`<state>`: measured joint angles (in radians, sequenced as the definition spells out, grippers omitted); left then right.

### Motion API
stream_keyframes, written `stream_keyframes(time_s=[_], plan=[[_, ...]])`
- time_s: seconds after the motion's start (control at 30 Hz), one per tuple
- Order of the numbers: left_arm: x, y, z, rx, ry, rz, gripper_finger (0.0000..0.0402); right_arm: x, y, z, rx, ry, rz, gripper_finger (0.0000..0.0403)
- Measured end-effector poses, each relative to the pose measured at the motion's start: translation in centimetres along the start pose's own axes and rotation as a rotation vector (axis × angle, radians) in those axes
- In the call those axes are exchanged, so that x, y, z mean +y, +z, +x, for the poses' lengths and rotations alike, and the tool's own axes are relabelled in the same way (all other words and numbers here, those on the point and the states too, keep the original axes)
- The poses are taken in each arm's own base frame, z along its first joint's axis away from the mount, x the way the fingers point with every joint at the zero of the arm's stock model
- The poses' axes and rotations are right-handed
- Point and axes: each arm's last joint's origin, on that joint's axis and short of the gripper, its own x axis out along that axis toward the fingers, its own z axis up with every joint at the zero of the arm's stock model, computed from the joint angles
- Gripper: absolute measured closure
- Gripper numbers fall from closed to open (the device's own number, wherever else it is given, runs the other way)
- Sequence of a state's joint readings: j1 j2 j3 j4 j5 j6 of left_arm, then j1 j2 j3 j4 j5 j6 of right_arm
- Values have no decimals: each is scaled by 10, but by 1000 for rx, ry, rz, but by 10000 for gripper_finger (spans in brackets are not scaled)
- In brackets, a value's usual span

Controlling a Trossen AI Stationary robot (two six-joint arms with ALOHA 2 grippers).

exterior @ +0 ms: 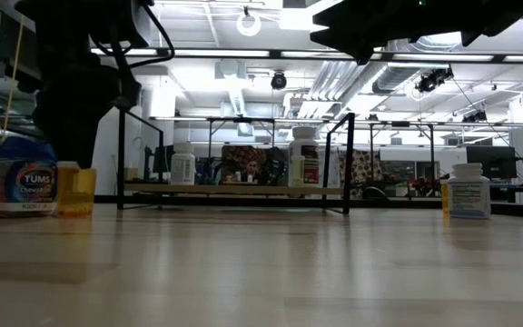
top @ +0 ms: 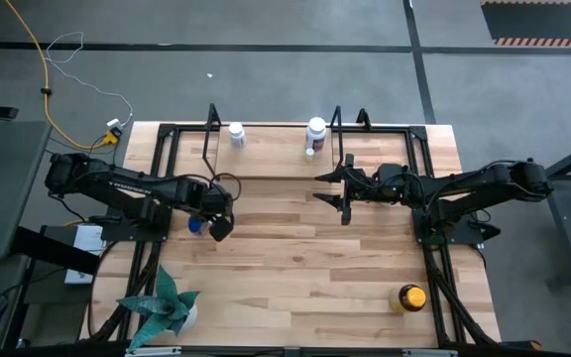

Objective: Pick and place medicine bottles onto shelf by color
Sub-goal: Put the left orange pill bottle on the shelf

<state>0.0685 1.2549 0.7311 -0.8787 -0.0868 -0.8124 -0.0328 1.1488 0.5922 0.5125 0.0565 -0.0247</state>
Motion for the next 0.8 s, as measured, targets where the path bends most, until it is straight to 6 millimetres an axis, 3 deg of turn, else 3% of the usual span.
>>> stream_keyframes(time_s=[0.23,0.63,0.8], plan=[[0,0,0,0,0,-15,121,0,0,0,0,0,0,197],[0,0,0,-3,1,-15,204,0,0,0,0,0,1,197],[0,0,0,-4,-1,-15,205,0,0,0,0,0,0,197]])
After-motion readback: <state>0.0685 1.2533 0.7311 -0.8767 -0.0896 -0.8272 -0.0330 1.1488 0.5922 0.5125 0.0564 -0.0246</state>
